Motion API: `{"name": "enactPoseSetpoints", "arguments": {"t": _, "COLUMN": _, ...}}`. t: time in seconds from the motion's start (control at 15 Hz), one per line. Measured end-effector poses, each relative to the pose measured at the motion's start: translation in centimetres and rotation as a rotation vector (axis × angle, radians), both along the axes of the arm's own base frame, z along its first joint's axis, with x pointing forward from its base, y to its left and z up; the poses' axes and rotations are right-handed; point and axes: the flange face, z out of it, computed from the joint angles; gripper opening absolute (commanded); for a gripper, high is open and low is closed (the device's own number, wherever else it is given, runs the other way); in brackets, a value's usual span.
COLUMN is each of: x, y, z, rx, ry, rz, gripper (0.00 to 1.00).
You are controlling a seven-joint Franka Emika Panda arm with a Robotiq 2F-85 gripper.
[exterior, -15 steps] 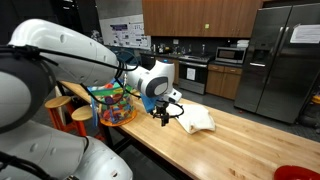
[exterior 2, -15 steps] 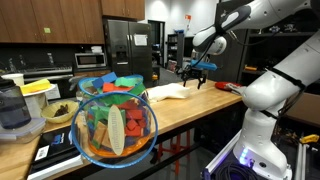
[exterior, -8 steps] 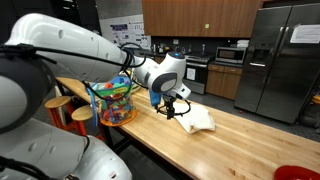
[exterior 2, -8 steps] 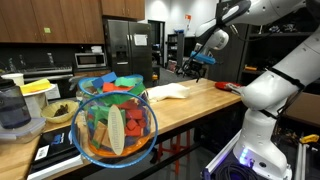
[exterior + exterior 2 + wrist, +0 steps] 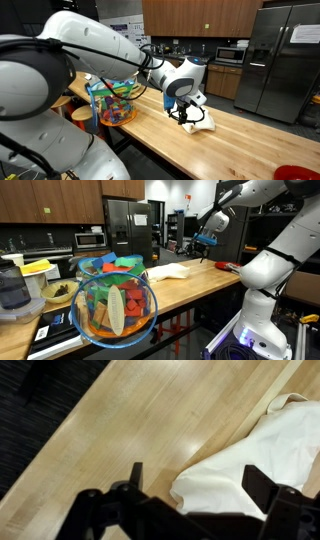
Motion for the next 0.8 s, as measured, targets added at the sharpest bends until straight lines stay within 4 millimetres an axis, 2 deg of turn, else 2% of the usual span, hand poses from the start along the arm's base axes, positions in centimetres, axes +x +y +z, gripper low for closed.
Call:
{"name": "enactPoseSetpoints", "arguments": {"t": 0.27, "x": -0.1, "y": -2.7, "z": -0.6, "rx": -0.034, "ry": 0.002, "rz": 0.146, "gripper": 1.00}}
{"name": "enactPoseSetpoints", "arguments": {"t": 0.8, "x": 1.6, "y": -7.3, "z": 0.3, "rx": -0.114, "ry": -0.001, "rz": 0.348, "gripper": 1.00}}
